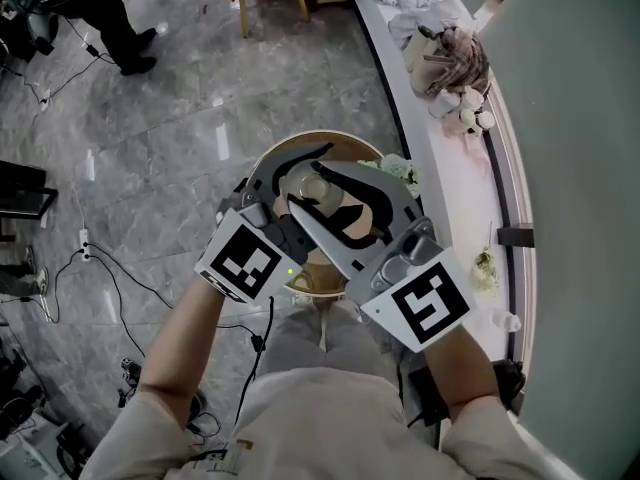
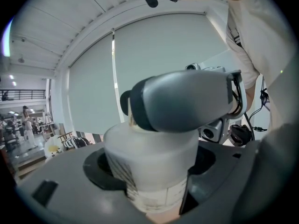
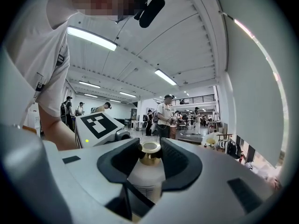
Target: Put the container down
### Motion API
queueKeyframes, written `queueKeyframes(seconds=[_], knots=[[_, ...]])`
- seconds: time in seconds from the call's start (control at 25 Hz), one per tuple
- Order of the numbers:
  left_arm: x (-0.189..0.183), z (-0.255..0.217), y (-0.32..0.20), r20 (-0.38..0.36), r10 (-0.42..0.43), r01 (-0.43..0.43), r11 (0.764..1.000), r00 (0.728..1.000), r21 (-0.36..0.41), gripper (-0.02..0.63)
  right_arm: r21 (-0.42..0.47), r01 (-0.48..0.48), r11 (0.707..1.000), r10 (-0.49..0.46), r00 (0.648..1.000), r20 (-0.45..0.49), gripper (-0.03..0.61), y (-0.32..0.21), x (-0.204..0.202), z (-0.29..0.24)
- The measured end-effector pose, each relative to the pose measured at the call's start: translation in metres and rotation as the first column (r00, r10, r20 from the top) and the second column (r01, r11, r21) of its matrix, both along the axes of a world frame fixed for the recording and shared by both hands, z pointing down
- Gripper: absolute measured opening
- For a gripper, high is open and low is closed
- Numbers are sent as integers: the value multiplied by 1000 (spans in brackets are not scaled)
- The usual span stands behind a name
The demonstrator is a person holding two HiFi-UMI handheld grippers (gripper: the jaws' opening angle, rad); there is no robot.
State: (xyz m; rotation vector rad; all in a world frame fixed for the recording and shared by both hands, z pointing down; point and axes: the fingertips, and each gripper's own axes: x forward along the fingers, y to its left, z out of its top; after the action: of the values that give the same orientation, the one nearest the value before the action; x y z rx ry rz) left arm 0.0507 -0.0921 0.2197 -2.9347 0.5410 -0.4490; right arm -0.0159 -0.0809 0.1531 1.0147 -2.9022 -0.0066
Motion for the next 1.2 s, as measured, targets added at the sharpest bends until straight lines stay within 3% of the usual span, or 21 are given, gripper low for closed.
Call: queueKeyframes(seconds=[0.12, 0.28, 0.48, 0.84, 0.96, 1.2], knots=[[-5, 23, -27, 27, -15, 14, 1000, 1000, 28, 348, -4, 11, 1000, -11, 1000, 0, 143, -25, -5, 24], [-8, 60, -58, 6, -42, 41, 999, 999, 28, 348, -14, 36, 999, -37, 999, -29, 143, -53, -8, 67], [-14, 106, -89, -1, -12, 12, 998, 1000, 57, 350, -14, 29, 999, -30, 997, -66, 143, -83, -14, 117], [-14, 221, -130, -5, -8, 8, 1000, 1000, 10, 350, -58, 1, 998, -4, 999, -47, 143, -128, -14, 230], [-8, 262, -136, -45, -12, 12, 1000, 999, 2, 350, -70, 0, 998, -4, 999, -48, 143, -135, -10, 271], [-7, 340, -136, -53, 4, -7, 998, 999, -67, 350, -104, -23, 994, 18, 999, -50, 143, -143, -10, 344]])
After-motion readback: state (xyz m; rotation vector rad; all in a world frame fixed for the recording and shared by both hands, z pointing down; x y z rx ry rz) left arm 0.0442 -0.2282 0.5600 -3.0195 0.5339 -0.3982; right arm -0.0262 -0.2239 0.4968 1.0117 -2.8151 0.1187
